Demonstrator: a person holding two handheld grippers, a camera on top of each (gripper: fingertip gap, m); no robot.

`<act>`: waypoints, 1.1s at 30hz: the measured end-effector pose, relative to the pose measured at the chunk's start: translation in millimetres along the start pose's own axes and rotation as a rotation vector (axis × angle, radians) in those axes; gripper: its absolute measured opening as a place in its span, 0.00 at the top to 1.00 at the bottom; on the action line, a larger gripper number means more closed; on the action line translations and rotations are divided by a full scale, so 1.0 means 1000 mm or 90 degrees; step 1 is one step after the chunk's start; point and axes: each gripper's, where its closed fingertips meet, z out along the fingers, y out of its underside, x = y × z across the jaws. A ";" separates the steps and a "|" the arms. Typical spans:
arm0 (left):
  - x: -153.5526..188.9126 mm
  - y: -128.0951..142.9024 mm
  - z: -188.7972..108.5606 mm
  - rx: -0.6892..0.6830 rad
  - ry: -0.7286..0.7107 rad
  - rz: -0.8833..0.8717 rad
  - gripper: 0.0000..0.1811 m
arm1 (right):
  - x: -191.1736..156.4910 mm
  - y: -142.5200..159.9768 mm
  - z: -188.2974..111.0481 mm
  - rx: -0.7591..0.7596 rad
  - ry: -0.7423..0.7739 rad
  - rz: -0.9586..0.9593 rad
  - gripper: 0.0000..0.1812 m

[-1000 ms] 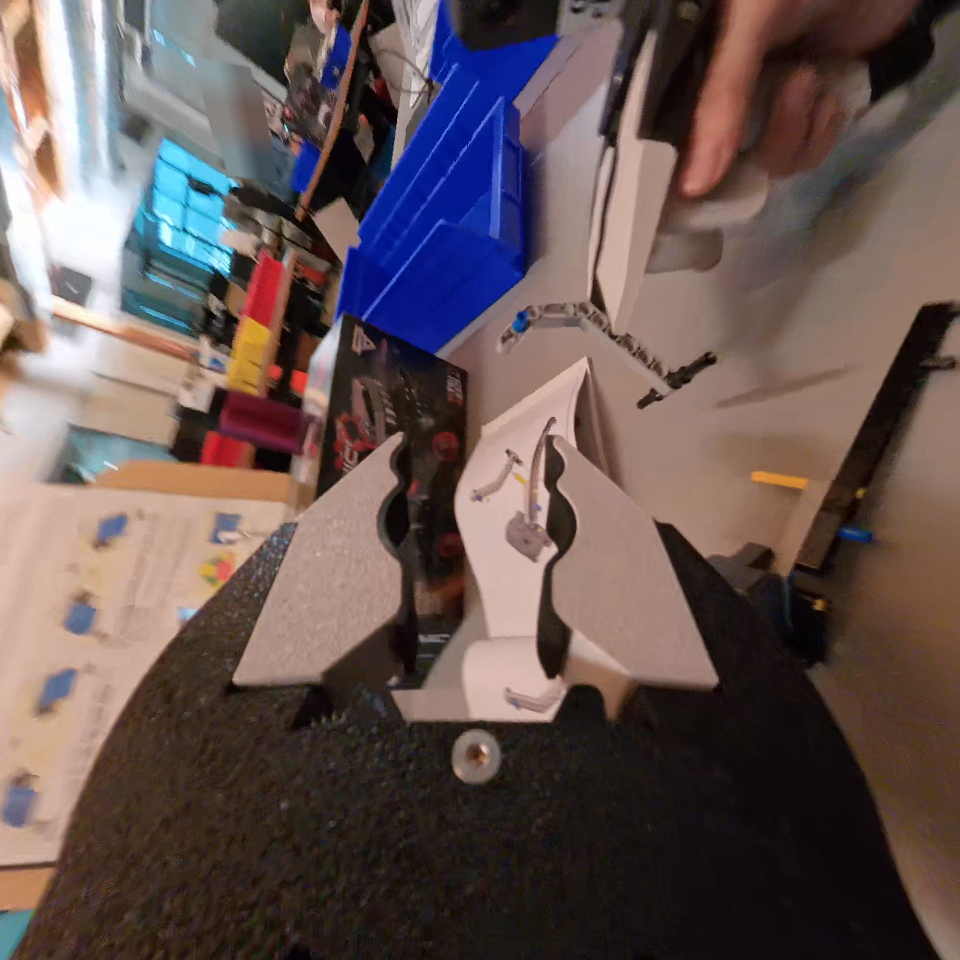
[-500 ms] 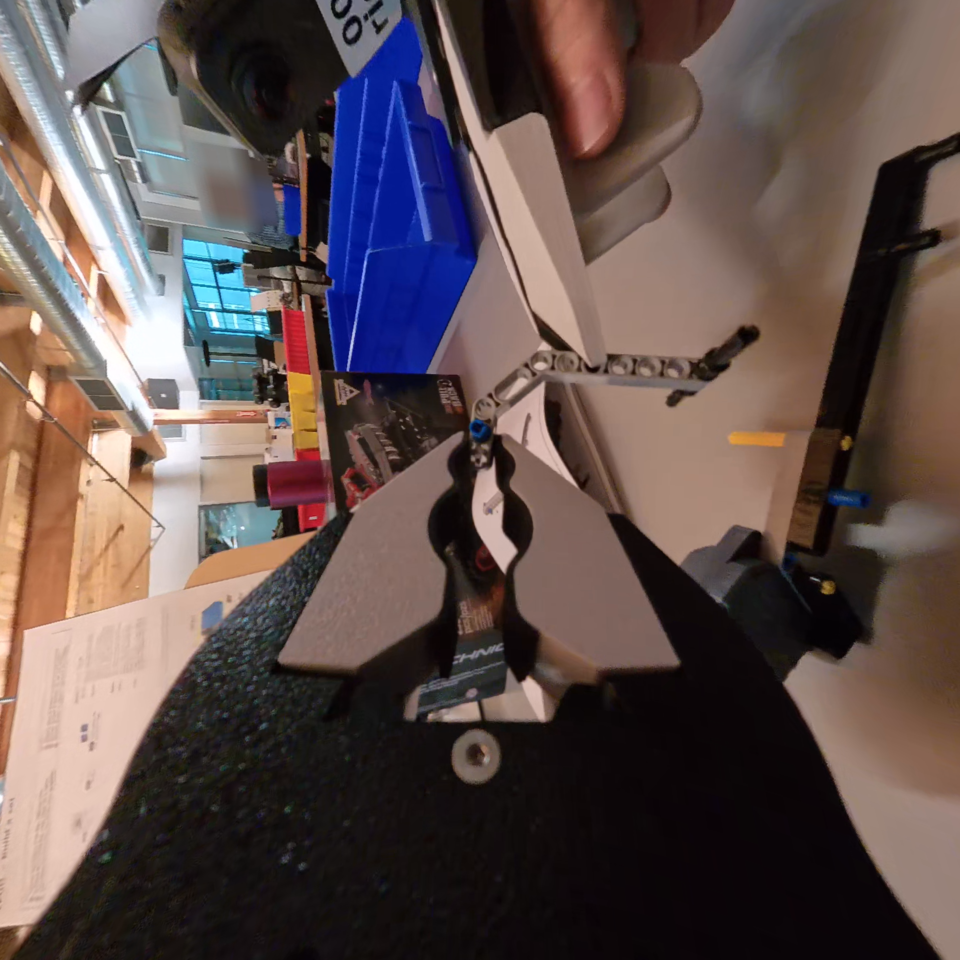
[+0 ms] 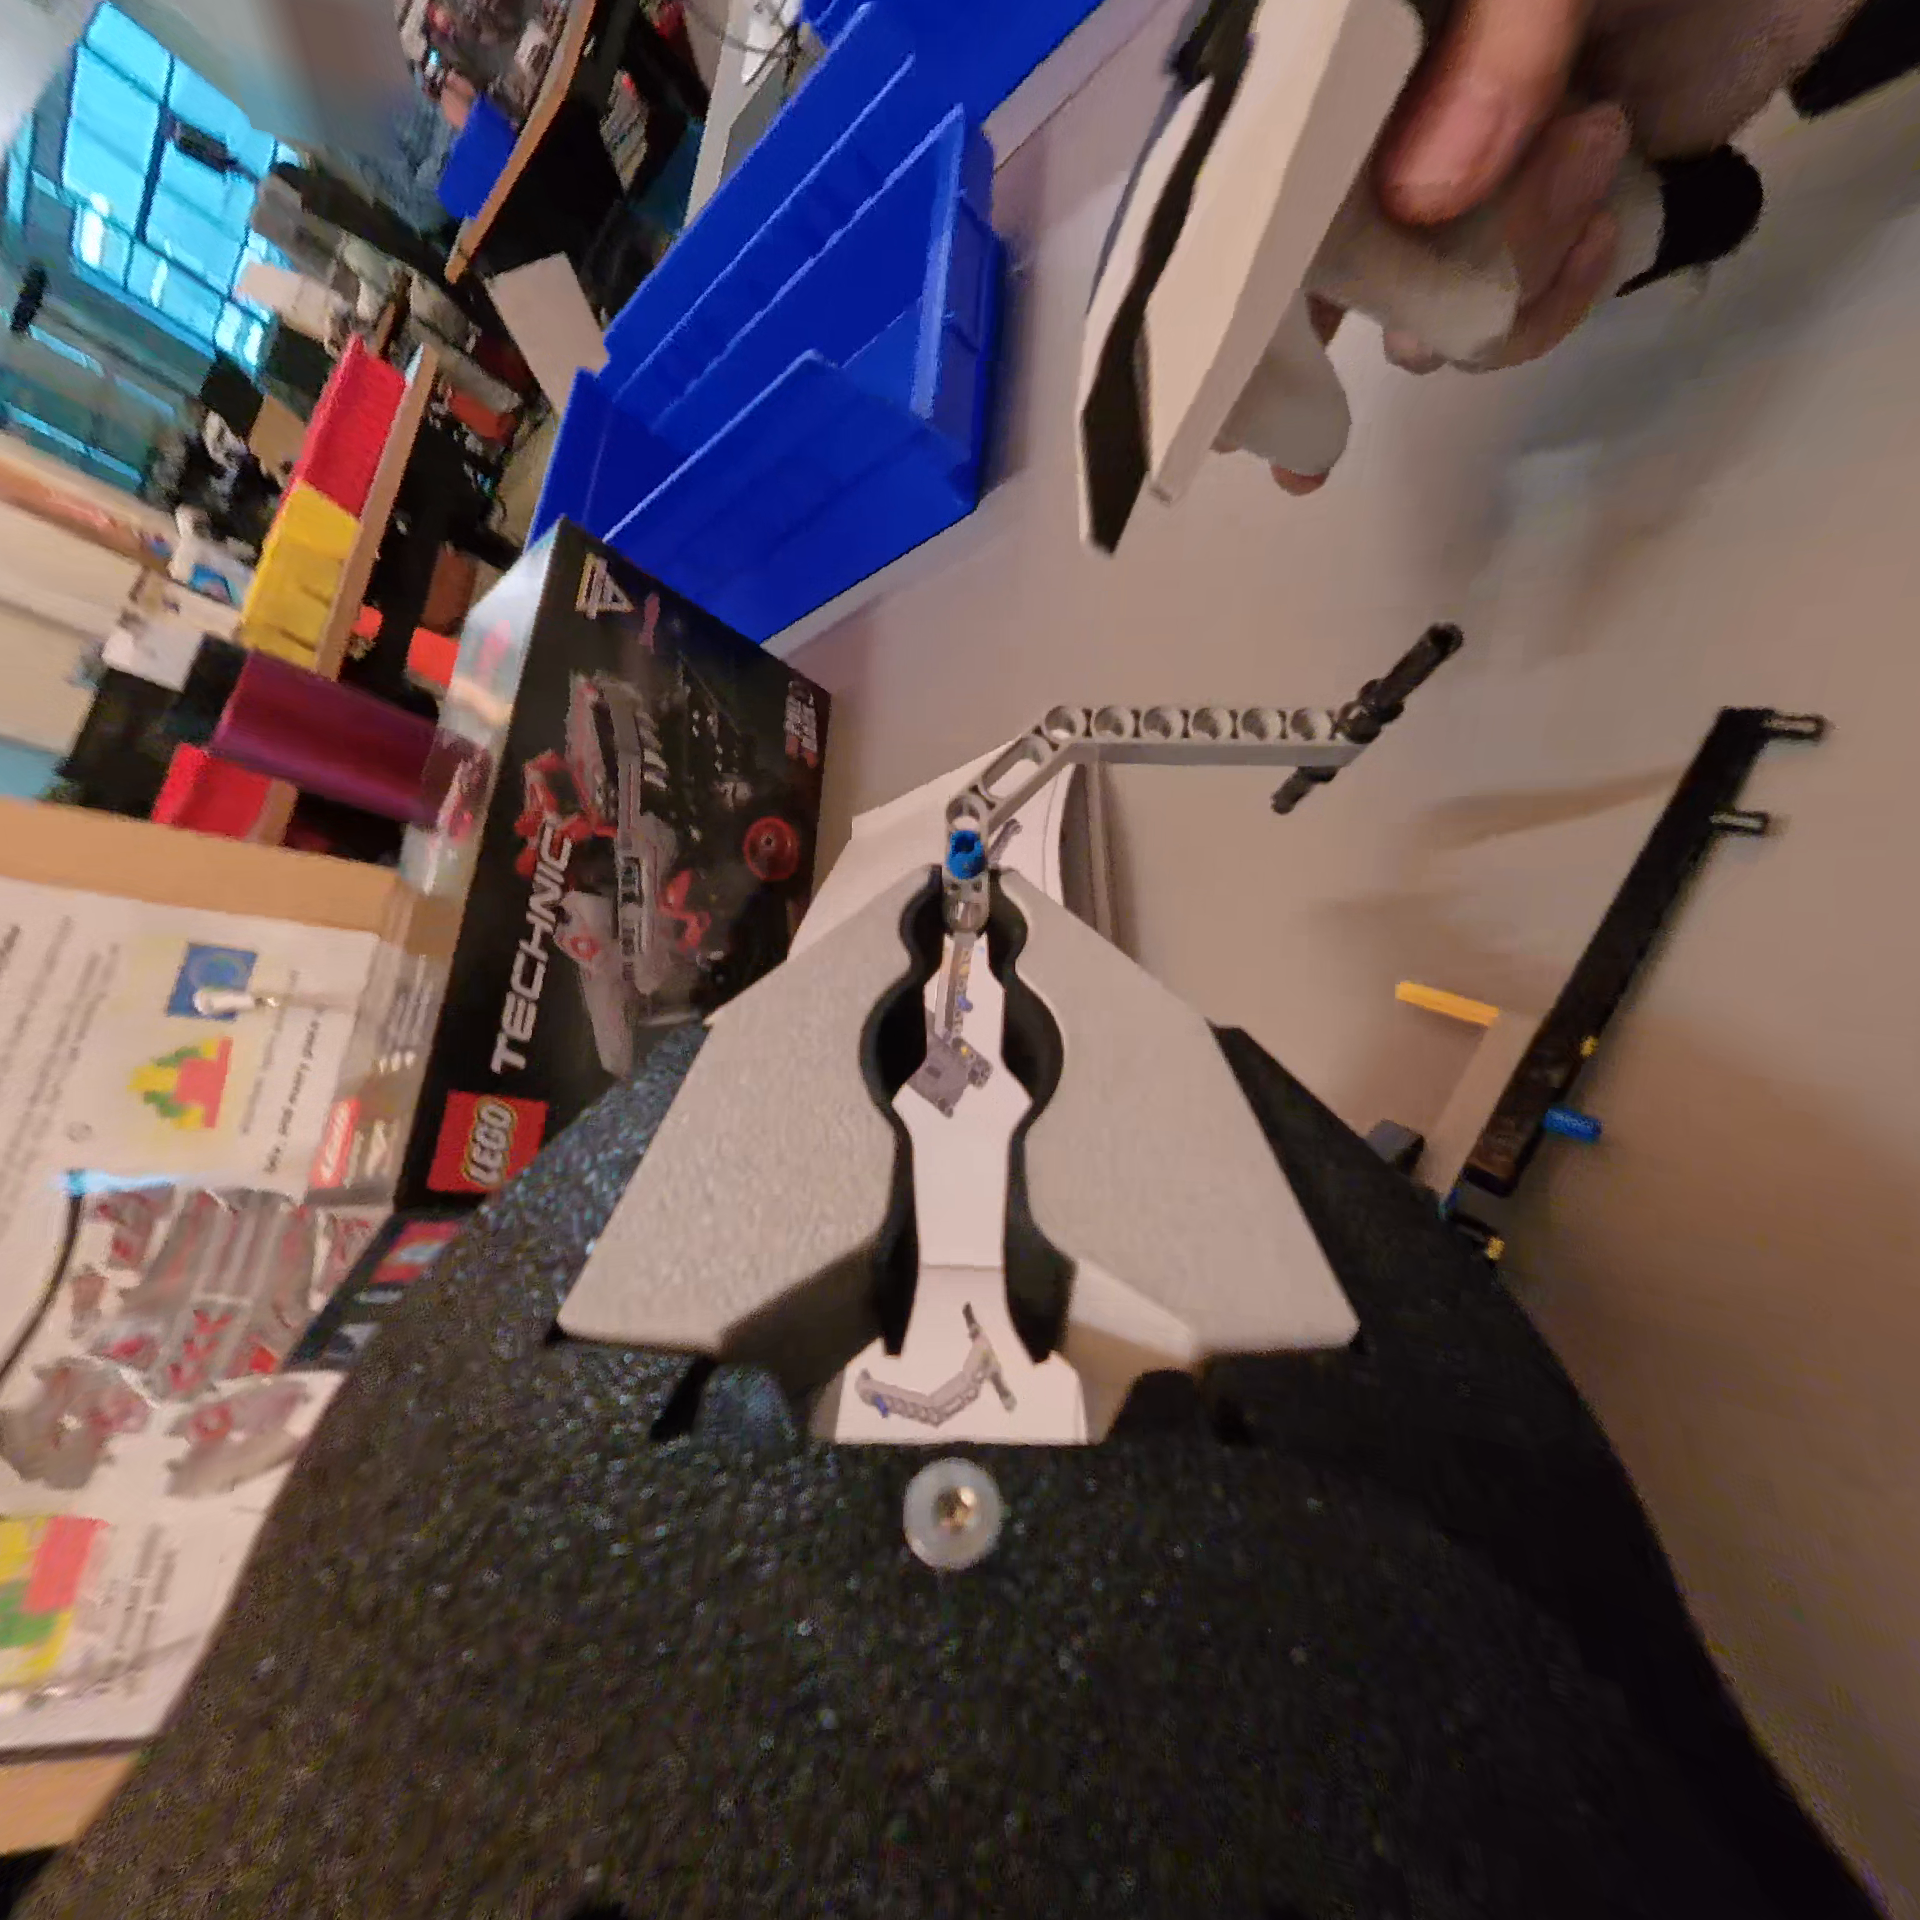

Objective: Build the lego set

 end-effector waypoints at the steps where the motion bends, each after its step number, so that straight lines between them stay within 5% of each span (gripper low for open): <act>1: -0.002 0.001 0.000 0.001 0.001 -0.024 0.97 | 0.002 -0.006 -0.004 0.020 0.010 -0.018 0.92; 6: -0.013 0.005 -0.002 -0.001 -0.017 -0.099 0.97 | 0.013 -0.010 -0.010 0.046 0.079 -0.144 0.80; 12: -0.030 -0.001 -0.003 0.036 -0.068 -0.286 0.97 | 0.017 0.004 0.015 0.015 0.144 -0.300 0.69; 16: -0.022 -0.011 0.001 0.078 -0.027 -0.395 0.98 | 0.016 -0.011 0.023 0.089 0.217 -0.384 0.74; 21: -0.016 -0.013 0.005 0.079 -0.008 -0.436 0.98 | 0.006 -0.022 0.014 0.155 0.197 -0.417 0.82; 33: -0.001 -0.019 0.012 0.078 0.023 -0.443 0.97 | -0.008 -0.032 0.004 0.239 0.169 -0.461 0.94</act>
